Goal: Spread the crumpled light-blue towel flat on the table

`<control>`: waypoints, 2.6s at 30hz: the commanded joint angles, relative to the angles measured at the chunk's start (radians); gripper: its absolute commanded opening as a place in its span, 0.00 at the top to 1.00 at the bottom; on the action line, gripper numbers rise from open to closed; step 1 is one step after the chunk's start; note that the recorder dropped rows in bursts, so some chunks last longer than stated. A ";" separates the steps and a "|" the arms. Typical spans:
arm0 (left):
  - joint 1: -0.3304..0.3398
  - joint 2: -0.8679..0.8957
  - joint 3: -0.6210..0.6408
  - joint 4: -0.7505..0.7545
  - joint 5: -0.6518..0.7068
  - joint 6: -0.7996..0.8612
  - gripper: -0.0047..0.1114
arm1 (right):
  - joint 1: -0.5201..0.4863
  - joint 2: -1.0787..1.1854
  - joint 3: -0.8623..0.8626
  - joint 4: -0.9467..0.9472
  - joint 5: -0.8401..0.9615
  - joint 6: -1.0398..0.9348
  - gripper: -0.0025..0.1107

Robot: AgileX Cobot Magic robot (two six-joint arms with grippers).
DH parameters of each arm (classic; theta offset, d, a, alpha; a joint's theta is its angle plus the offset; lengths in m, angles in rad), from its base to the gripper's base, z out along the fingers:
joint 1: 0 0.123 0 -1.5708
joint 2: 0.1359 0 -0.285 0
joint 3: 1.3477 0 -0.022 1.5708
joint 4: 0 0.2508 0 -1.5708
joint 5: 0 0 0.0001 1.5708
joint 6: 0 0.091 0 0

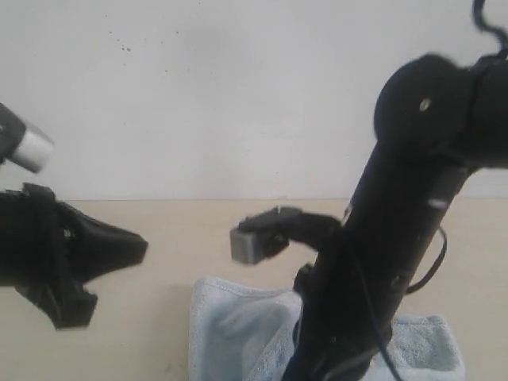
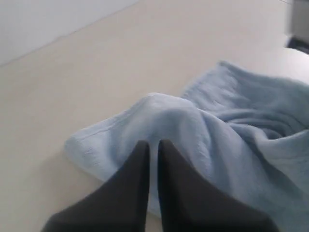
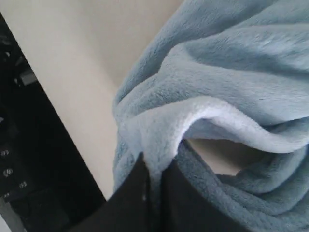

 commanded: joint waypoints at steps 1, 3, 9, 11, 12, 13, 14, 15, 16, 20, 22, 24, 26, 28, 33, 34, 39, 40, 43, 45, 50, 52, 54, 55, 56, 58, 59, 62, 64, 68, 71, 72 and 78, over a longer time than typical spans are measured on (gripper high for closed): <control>-0.079 0.159 -0.005 -0.079 0.300 0.550 0.72 | 0.048 0.067 0.053 0.001 0.002 -0.018 0.98; -0.108 0.230 -0.008 -0.073 0.358 0.649 0.62 | 0.059 0.090 0.067 -0.007 0.002 -0.038 0.98; -0.124 0.388 -0.091 -0.078 0.280 0.649 0.45 | 0.059 0.096 0.090 -0.029 0.002 -0.047 0.98; -0.124 0.427 -0.131 -0.078 0.278 0.649 0.44 | 0.059 0.096 0.090 -0.029 0.002 -0.057 0.98; -0.124 0.448 -0.152 -0.078 0.278 0.649 0.44 | 0.059 0.096 0.090 -0.029 0.002 -0.069 0.98; -0.124 0.467 -0.172 -0.078 0.283 0.649 0.44 | 0.059 0.096 0.090 -0.029 0.002 -0.082 0.97; -0.124 0.483 -0.191 -0.078 0.290 0.649 0.44 | 0.059 0.096 0.090 -0.029 0.002 -0.098 0.95; -0.124 0.504 -0.209 -0.078 0.302 0.649 0.44 | 0.059 0.096 0.090 -0.029 0.002 -0.106 0.91; -0.124 0.525 -0.224 -0.078 0.311 0.649 0.44 | 0.059 0.096 0.090 -0.029 0.002 -0.111 0.87; -0.124 0.585 -0.244 -0.028 0.334 0.649 0.45 | 0.057 0.096 0.090 -0.055 0.002 -0.111 0.61; -0.124 0.596 -0.244 -0.003 0.300 0.649 0.45 | 0.057 0.096 0.090 -0.083 0.002 -0.081 0.53; -0.122 0.596 -0.244 -0.003 0.265 0.643 0.45 | 0.057 0.096 0.085 -0.089 -0.049 -0.023 0.53; -0.121 0.592 -0.244 -0.003 0.247 0.579 0.45 | 0.057 0.096 0.083 -0.089 -0.075 -0.023 0.53; -0.121 0.576 -0.244 0.001 0.215 0.506 0.45 | 0.057 0.091 0.083 -0.092 -0.082 -0.022 0.53; -0.121 0.486 -0.245 0.001 0.117 0.371 0.45 | 0.057 0.026 0.049 -0.302 -0.083 0.103 0.53; -0.121 0.459 -0.245 -0.001 0.096 0.368 0.45 | 0.057 0.008 0.040 -0.386 -0.093 0.158 0.52; -0.118 0.339 -0.243 0.006 -0.006 0.333 0.45 | -0.048 -0.024 0.029 -0.847 -0.259 0.555 0.53; -0.113 0.318 -0.243 0.007 -0.017 0.322 0.45 | -0.096 -0.013 0.028 -0.860 -0.278 0.605 0.53; -0.099 0.268 -0.241 0.011 -0.015 0.275 0.45 | -0.243 0.038 0.028 -0.759 -0.305 0.629 0.53; -0.093 0.246 -0.236 0.011 -0.015 0.231 0.45 | -0.337 0.087 0.028 -0.630 -0.343 0.582 0.53; -0.093 0.215 -0.212 0.049 -0.008 0.115 0.45 | -0.552 0.228 0.028 -0.201 -0.332 0.355 0.53; -0.093 0.215 -0.203 0.049 -0.003 0.029 0.45 | -0.601 0.273 0.028 -0.082 -0.351 0.275 0.53; -0.093 0.215 -0.198 0.049 -0.003 0.008 0.45 | -0.621 0.311 0.028 -0.041 -0.390 0.222 0.53; -0.093 0.215 -0.198 0.049 -0.006 0.009 0.45 | -0.621 0.323 0.028 -0.045 -0.407 0.216 0.53; -0.093 0.215 -0.198 0.049 -0.015 0.009 0.45 | -0.621 0.337 0.028 -0.052 -0.427 0.215 0.53; -0.093 0.215 -0.198 0.049 -0.023 0.009 0.45 | -0.619 0.358 0.028 -0.052 -0.468 0.211 0.53; -0.093 0.215 -0.198 0.049 -0.029 0.009 0.45 | -0.619 0.367 0.028 -0.052 -0.493 0.204 0.53; -0.093 0.215 -0.198 0.049 -0.033 0.009 0.45 | -0.619 0.377 0.028 -0.052 -0.549 0.195 0.53; -0.093 0.215 -0.198 0.049 -0.031 0.009 0.45 | -0.619 0.381 0.028 -0.052 -0.569 0.195 0.53; -0.093 0.215 -0.198 0.049 -0.031 0.009 0.45 | -0.619 0.383 0.028 -0.052 -0.611 0.195 0.53; -0.093 0.215 -0.198 0.045 -0.031 0.009 0.45 | -0.619 0.385 0.028 -0.046 -0.609 0.195 0.53; -0.093 0.215 -0.198 0.045 -0.031 0.009 0.45 | -0.619 0.390 0.028 -0.046 -0.604 0.195 0.53; -0.093 0.215 -0.198 0.045 -0.031 0.009 0.45 | -0.619 0.405 0.028 -0.046 -0.559 0.158 0.80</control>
